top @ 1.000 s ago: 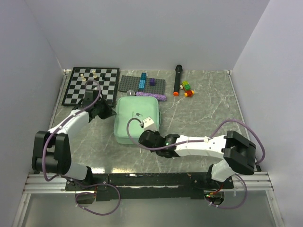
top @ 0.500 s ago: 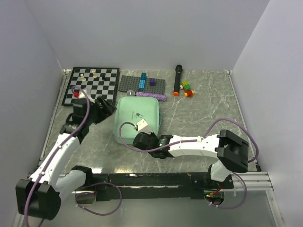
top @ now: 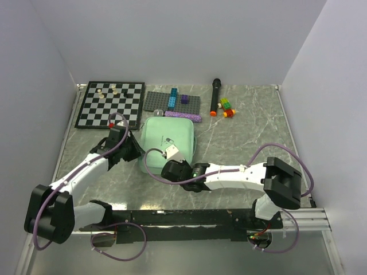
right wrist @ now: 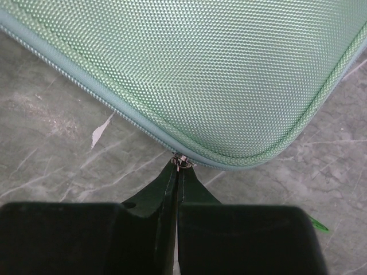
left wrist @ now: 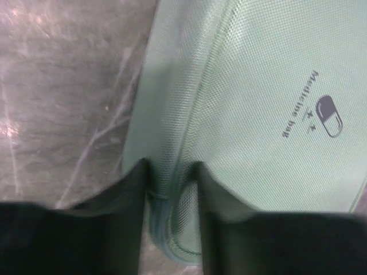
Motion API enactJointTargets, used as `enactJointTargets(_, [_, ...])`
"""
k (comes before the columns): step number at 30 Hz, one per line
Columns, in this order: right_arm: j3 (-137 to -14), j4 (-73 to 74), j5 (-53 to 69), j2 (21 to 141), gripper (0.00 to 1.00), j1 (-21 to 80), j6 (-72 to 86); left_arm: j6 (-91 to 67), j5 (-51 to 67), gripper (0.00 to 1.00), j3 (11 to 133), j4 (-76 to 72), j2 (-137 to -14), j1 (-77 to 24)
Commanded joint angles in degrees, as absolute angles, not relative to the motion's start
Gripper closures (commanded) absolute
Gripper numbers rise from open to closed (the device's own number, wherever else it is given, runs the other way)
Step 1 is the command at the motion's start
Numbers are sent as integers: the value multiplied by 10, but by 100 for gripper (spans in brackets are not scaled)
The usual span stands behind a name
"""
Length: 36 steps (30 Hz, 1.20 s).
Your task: Organize the medicine kit
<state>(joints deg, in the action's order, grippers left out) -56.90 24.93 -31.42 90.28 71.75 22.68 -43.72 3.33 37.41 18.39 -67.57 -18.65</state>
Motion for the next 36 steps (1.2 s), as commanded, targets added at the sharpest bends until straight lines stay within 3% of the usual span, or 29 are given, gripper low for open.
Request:
enactJointTargets(1, [-538, 265, -310, 861, 100, 712, 233, -405, -23, 87, 380, 201, -712, -185])
enactJointTargets(2, [-528, 267, -308, 855, 100, 701, 237, -402, -25, 96, 381, 202, -715, -183])
enactJointTargets(3, [-514, 268, -303, 845, 100, 688, 242, -397, -29, 99, 382, 206, -721, -181])
enactJointTargets(11, [-429, 226, -244, 758, 100, 532, 268, -388, -49, 99, 388, 221, -744, -175])
enactJointTargets(16, [-444, 182, -223, 777, 100, 486, 249, -382, -53, 99, 394, 221, -758, -171])
enactJointTargets(24, [-451, 177, -267, 770, 100, 570, 210, -352, -51, 99, 443, 229, -771, -100])
enactJointTargets(32, [-529, 217, -285, 838, 100, 689, 203, -351, -42, 99, 519, 232, -796, -15])
enactJointTargets(33, [-538, 214, -278, 851, 100, 695, 203, -359, -45, 98, 522, 232, -794, -11])
enactJointTargets(34, [-547, 213, -273, 862, 100, 700, 201, -365, -40, 87, 520, 231, -785, -10])
enactJointTargets(36, [-562, 215, -268, 882, 100, 702, 201, -382, -30, 56, 508, 229, -752, -10])
